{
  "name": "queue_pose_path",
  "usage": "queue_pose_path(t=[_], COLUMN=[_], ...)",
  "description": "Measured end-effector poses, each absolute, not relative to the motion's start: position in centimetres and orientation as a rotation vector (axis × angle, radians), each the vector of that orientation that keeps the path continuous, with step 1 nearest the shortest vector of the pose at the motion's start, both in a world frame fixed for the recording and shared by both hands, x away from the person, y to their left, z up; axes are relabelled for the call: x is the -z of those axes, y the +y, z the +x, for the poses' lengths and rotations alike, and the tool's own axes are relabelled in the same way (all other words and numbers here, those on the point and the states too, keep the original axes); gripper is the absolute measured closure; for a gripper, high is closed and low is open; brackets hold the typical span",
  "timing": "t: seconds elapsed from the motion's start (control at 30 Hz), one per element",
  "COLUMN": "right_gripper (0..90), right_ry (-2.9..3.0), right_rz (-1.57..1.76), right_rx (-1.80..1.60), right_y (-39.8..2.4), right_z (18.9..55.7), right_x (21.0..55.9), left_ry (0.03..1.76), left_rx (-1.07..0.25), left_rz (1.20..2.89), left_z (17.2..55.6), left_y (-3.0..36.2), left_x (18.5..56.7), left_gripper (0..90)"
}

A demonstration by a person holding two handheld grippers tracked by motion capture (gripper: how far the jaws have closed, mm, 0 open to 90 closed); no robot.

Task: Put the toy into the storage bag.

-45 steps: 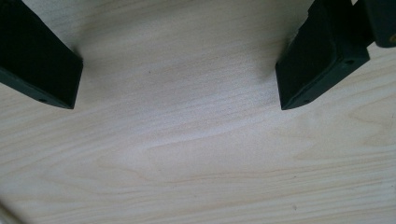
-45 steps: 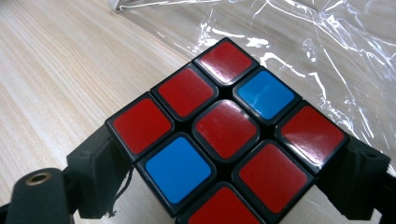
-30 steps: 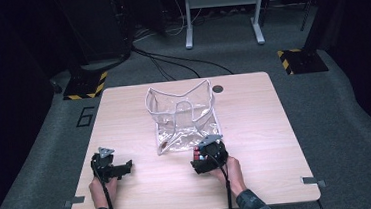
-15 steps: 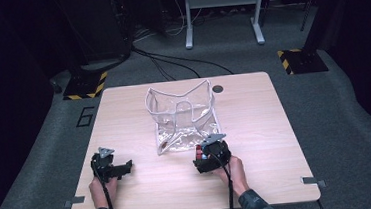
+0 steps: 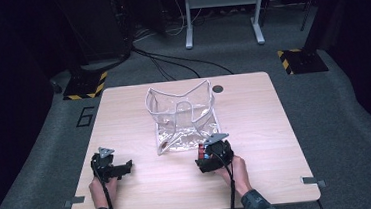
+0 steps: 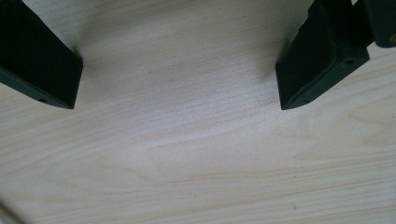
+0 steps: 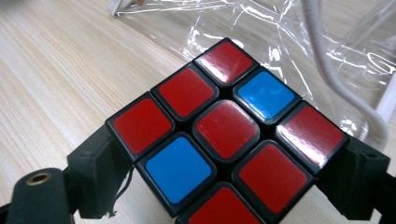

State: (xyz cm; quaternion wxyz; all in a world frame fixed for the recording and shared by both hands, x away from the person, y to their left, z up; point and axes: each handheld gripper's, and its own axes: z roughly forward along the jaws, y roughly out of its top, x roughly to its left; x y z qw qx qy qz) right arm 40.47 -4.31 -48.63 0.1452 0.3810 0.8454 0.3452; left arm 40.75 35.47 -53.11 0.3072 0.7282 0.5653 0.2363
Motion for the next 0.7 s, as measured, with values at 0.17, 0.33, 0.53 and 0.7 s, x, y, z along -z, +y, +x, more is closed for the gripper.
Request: queue_pose_path(t=[0.17,0.33,0.53,0.7], right_gripper=[13.5,13.4,13.5,13.5], right_ry=[2.430,2.421,2.414,2.398], right_rz=[1.097,1.104,1.120,1.115], right_rx=[-0.997,-0.996,-0.985,-0.984], right_y=[-4.7,-5.1,-5.6,-6.3], right_z=[40.4,40.2,40.1,40.1], right_x=[48.5,48.3,48.0,47.6], left_ry=[1.494,1.495,1.493,1.495], left_rx=[-0.625,-0.625,-0.624,-0.625], left_rz=[1.927,1.927,1.929,1.927], left_z=[40.8,40.8,40.8,40.8], left_y=[35.5,35.5,35.5,35.5], left_x=[53.1,53.1,53.1,53.1], left_gripper=[0.4,0.4,0.4,0.4])
